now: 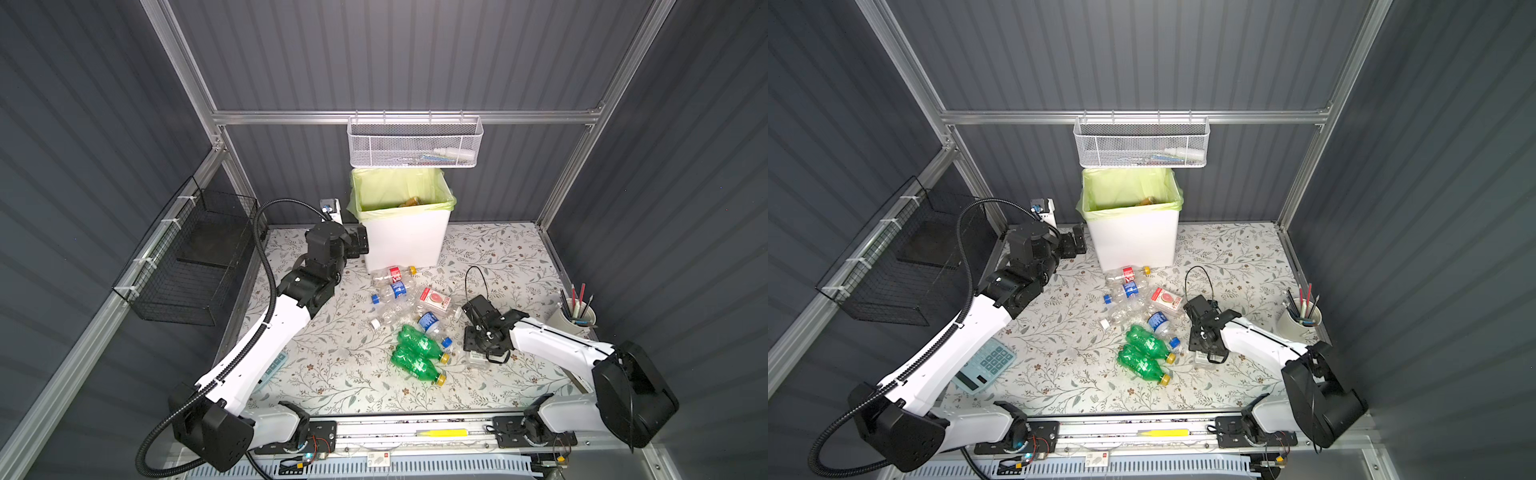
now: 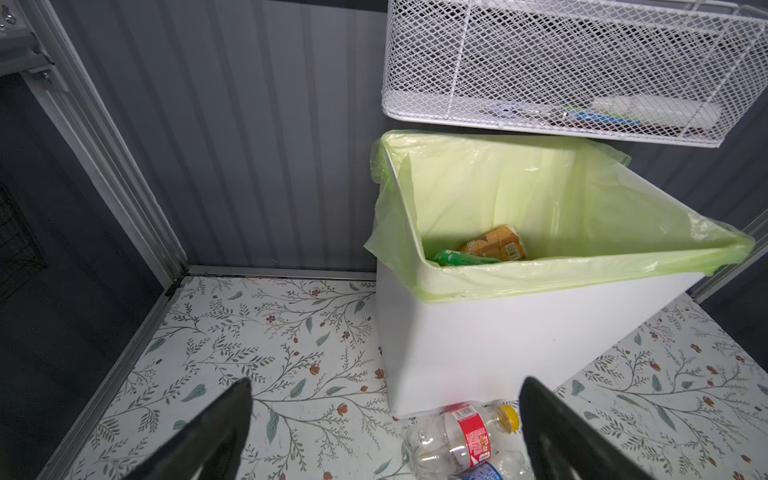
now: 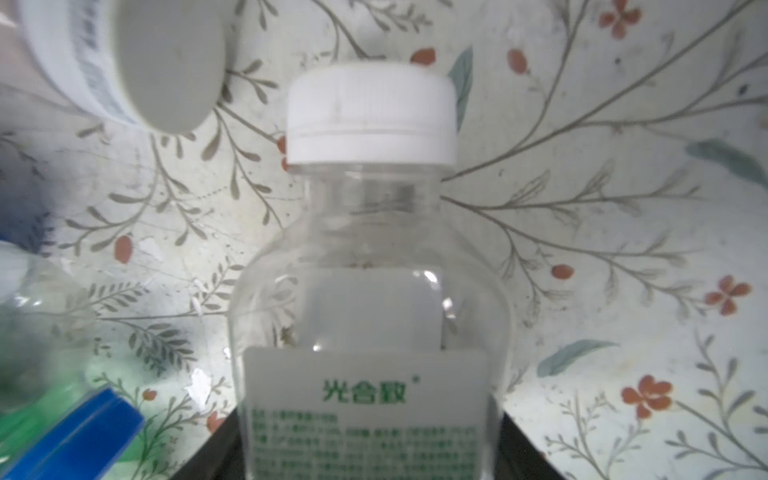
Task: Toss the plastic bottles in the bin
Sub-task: 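Close the right gripper on the clear bottle and lift it, then swing the clear bottle over the bin and open the right gripper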
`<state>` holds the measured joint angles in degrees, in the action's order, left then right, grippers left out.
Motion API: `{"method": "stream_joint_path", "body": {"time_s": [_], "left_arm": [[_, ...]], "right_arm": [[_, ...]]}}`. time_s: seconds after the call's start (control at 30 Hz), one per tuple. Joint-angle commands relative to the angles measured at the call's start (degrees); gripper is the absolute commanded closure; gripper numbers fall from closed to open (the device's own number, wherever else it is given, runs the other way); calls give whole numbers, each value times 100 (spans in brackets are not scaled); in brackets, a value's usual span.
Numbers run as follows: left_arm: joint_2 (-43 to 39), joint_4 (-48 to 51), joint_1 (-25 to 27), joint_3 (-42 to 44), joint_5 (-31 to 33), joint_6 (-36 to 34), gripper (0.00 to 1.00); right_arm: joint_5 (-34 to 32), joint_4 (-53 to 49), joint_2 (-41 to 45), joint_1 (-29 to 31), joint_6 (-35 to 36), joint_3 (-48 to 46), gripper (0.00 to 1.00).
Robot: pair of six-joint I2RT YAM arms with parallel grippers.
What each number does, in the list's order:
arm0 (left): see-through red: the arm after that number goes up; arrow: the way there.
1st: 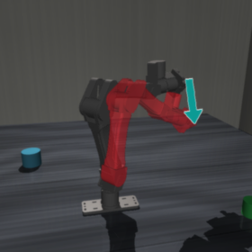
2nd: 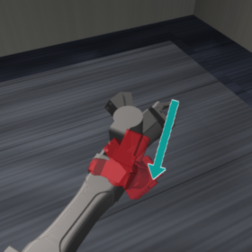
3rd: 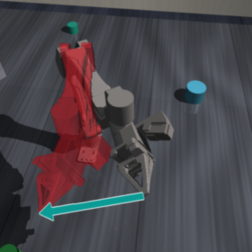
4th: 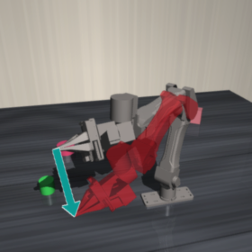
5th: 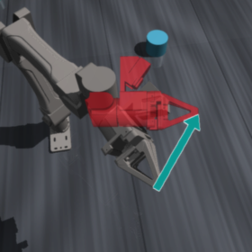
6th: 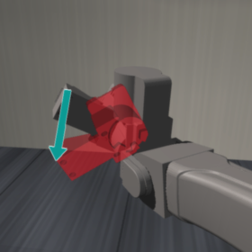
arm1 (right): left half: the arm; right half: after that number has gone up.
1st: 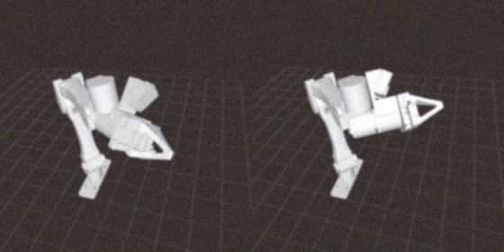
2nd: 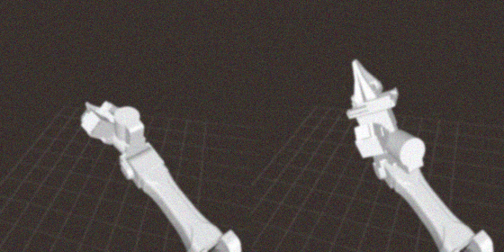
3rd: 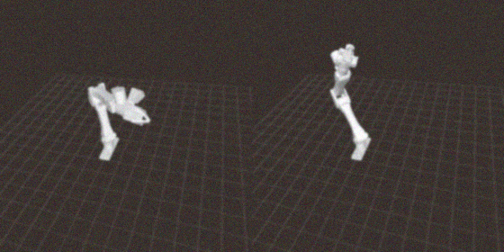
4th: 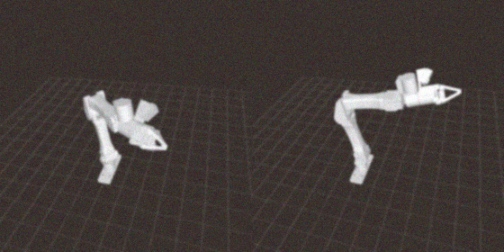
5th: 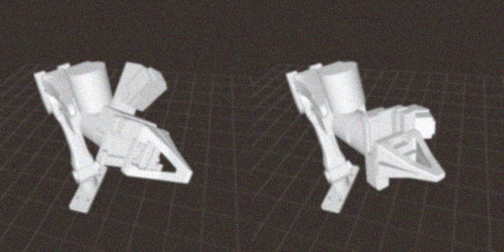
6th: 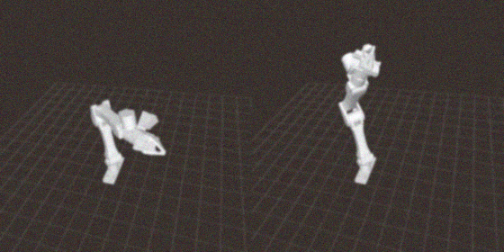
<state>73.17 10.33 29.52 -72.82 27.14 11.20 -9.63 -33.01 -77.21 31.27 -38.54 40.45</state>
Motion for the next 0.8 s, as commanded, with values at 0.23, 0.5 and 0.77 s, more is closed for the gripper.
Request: {"method": "stream_joint_path", "body": {"time_s": [0.23, 0.5, 0.77], "left_arm": [[-184, 276, -93, 423, 218, 345, 0], [22, 628, -201, 839, 15, 597, 0], [101, 454, -218, 1252, -294, 872, 0]], "right_arm": [[-443, 1, 835, -788, 1871, 2909, 40], [-197, 1388, 435, -1327, 2809, 5706, 39], [1084, 2815, -973, -1383, 1064, 6550, 38]]}}
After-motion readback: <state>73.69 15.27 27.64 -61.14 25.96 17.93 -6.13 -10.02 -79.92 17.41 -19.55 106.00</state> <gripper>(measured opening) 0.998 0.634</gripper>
